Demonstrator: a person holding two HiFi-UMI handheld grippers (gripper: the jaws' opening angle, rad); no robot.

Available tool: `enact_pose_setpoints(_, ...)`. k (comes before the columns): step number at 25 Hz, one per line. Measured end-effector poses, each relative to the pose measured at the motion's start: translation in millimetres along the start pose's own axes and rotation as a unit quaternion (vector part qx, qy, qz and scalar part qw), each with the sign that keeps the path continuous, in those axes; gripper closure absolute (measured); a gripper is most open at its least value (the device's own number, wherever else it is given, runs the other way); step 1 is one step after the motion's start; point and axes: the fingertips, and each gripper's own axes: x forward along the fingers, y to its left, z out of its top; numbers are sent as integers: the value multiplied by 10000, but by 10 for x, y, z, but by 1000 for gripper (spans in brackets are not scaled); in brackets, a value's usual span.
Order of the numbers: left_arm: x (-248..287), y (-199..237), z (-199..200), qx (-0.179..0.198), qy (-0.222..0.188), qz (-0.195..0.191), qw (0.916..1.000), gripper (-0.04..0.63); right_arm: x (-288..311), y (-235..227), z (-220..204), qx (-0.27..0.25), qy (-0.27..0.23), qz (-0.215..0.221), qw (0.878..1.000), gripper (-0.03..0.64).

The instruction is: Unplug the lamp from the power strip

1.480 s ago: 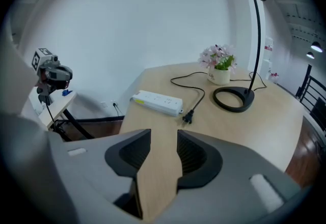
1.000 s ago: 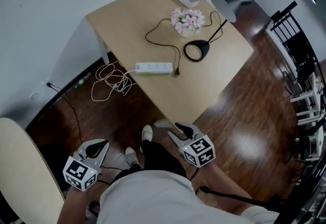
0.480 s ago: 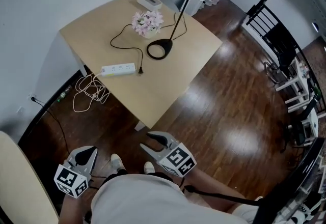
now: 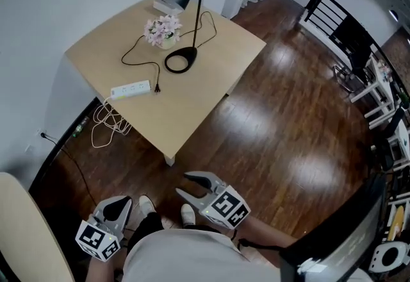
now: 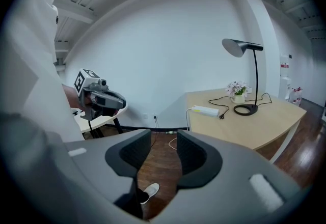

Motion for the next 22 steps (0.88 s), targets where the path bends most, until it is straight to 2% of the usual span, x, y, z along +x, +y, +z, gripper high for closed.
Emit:
enact_pose_setpoints(8, 33, -374, -116, -124, -46, 95, 9999, 589, -328, 81, -133, -68, -53, 127, 9999, 451)
enact_pose_setpoints(22, 68, -645, -78, -17, -116, 204, 9997, 589, -596, 120, -132, -268, -131, 206, 9993, 457)
